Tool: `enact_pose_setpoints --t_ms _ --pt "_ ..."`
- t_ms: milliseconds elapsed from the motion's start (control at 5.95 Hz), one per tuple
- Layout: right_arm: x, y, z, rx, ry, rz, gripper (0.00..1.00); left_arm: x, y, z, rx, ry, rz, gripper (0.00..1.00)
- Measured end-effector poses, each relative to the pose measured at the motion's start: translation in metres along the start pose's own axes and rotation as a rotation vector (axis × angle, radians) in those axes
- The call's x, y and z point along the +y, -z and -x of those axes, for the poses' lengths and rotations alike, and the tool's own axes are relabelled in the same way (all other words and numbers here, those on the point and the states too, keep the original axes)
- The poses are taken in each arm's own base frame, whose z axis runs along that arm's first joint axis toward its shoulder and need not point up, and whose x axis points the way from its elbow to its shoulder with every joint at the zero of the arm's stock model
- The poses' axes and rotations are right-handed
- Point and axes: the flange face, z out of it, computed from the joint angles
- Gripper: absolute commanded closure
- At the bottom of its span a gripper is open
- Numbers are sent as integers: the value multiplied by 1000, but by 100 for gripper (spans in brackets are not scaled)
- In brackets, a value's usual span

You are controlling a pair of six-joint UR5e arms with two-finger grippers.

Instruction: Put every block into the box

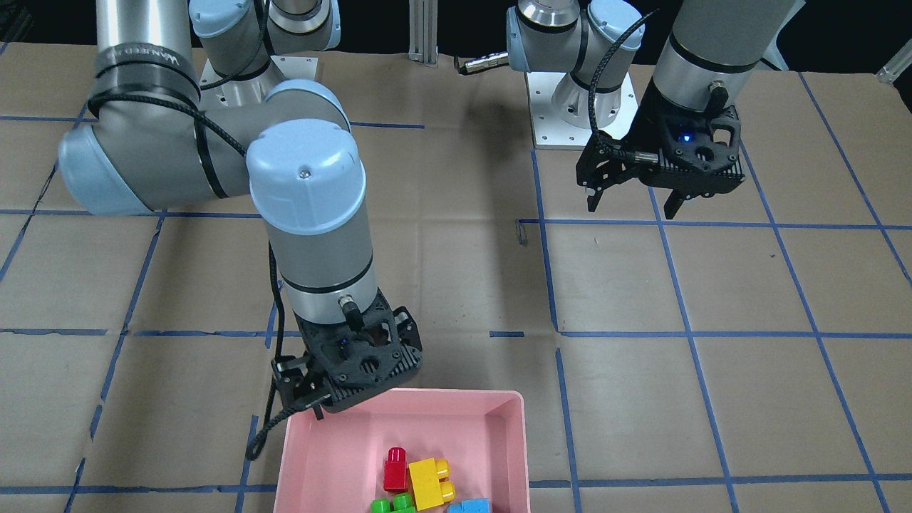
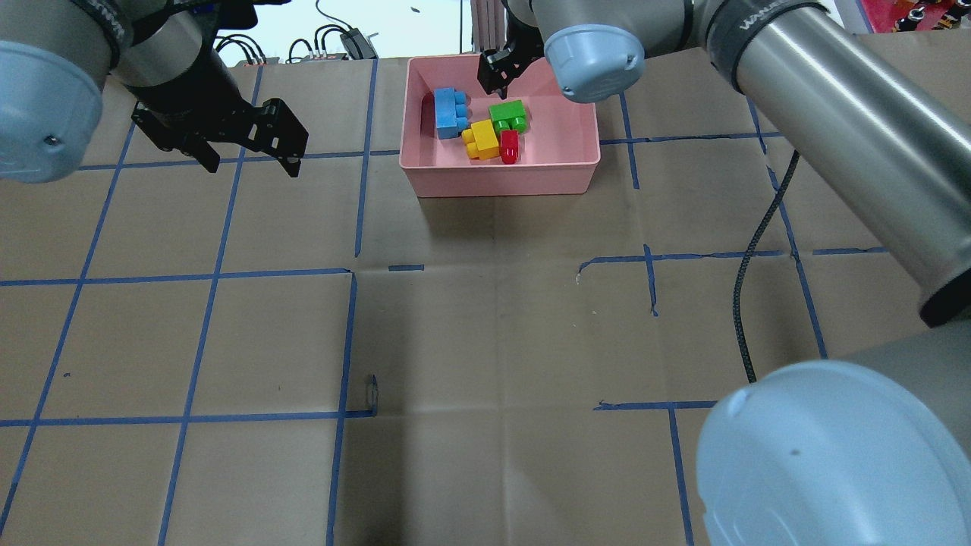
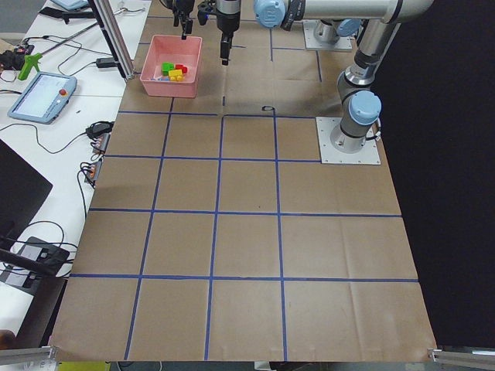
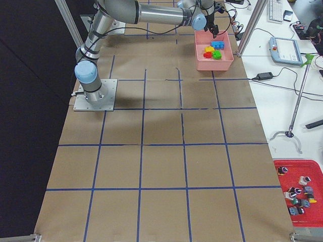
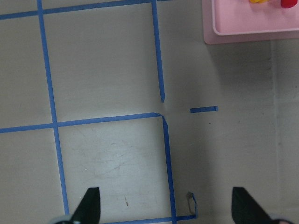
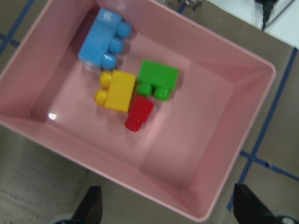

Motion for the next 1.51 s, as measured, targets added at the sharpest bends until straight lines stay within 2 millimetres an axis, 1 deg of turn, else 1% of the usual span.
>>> enact_pose_setpoints --t_ms 168,336,504,672,840,1008,1176,1344,1512 --pt "27 39 -19 -6 -102 95 0 -1 0 -1 -1 -4 -3 0" --pt "57 79 -31 -7 -236 172 0 -1 1 0 0 -4 -5 0" --pt "84 107 -32 -4 -322 224 3 0 2 1 -1 -4 -8 0" --pt "109 119 -28 -4 -351 265 4 0 3 1 0 -3 -10 0" --pt "144 115 -17 -10 -358 295 1 0 3 1 3 -3 -10 0" --pt "182 99 -6 -12 -359 287 0 0 3 1 4 -3 -10 0" --pt "210 86 1 -6 -358 244 0 0 3 1 5 -3 -9 0" --pt "223 85 3 0 -358 206 0 0 2 1 5 -3 -9 0" --pt "223 93 2 4 -355 178 0 0 2 1 5 -3 -9 0"
